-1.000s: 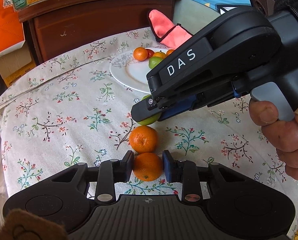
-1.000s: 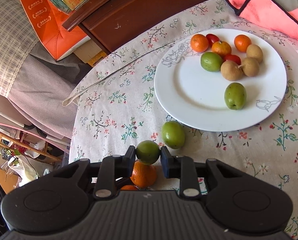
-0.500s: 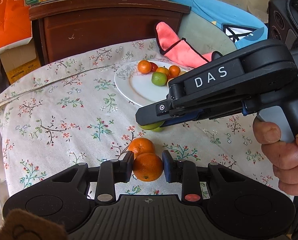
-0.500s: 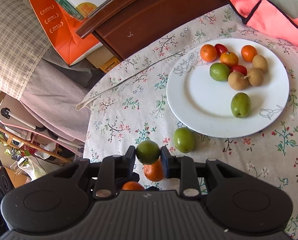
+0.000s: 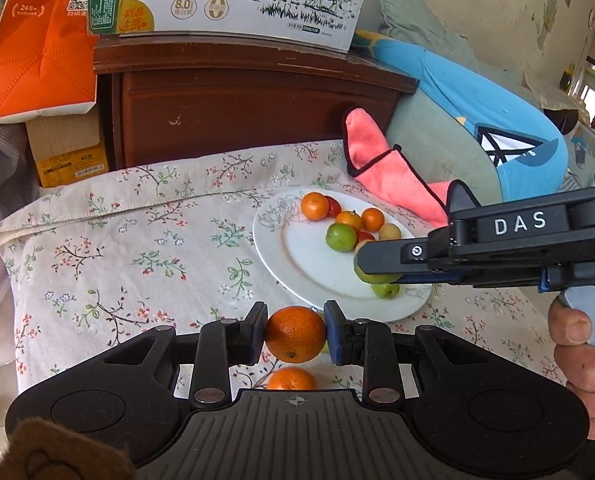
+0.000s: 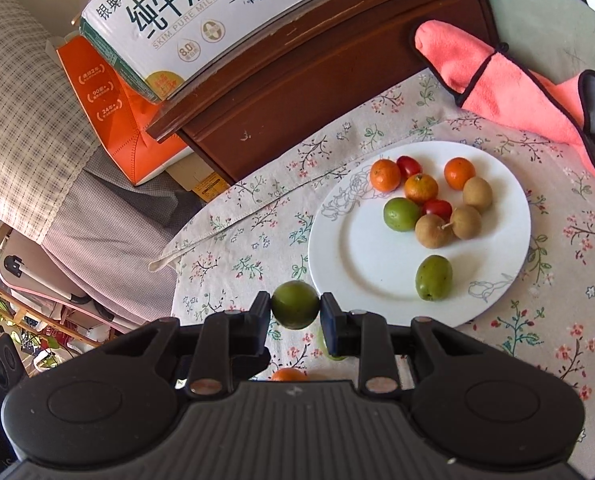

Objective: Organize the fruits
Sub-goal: 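Grasp a green jujube with the right gripper while the left gripper lifts the mandarin, then carry the mandarin and green jujube onto the white plate and open both grippers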

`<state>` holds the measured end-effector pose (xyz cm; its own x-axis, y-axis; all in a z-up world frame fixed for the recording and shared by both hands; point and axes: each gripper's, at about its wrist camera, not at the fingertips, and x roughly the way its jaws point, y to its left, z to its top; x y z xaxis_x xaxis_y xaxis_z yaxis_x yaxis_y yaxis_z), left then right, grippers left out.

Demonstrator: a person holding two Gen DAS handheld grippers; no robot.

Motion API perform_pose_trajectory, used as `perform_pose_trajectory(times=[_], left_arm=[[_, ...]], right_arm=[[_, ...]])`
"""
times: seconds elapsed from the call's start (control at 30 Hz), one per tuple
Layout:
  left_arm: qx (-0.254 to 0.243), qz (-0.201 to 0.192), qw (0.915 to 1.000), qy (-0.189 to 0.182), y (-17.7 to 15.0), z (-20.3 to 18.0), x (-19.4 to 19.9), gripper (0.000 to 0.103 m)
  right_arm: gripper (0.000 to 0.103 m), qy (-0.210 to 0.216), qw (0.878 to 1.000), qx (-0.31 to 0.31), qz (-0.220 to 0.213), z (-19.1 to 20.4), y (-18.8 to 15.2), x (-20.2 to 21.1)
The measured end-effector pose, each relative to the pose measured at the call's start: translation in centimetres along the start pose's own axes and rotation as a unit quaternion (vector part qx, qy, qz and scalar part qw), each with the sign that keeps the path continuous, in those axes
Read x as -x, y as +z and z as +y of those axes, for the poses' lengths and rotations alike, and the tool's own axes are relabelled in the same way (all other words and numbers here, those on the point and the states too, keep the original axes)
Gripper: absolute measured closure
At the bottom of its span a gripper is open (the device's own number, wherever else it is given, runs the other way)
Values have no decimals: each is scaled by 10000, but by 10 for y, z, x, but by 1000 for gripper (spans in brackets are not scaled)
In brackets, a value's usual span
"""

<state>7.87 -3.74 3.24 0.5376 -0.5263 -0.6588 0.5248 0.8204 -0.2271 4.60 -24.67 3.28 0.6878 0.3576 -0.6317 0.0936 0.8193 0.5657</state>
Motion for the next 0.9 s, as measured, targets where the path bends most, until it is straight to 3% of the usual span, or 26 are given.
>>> perform_pose_trajectory(times=[0.4, 0.6, 0.9], left_arm=[[512, -232, 9984, 45, 29, 4, -25, 75], [768, -225, 9968, -3, 35, 5, -41, 75], [1079, -147, 9941, -14, 38, 7, -68, 75]], right_arm=[[76, -218, 9984, -271, -448, -23, 18, 19], [76, -545, 9953, -374, -705, -36, 24, 24], [76, -756, 9934, -573, -645, -48, 26, 10]])
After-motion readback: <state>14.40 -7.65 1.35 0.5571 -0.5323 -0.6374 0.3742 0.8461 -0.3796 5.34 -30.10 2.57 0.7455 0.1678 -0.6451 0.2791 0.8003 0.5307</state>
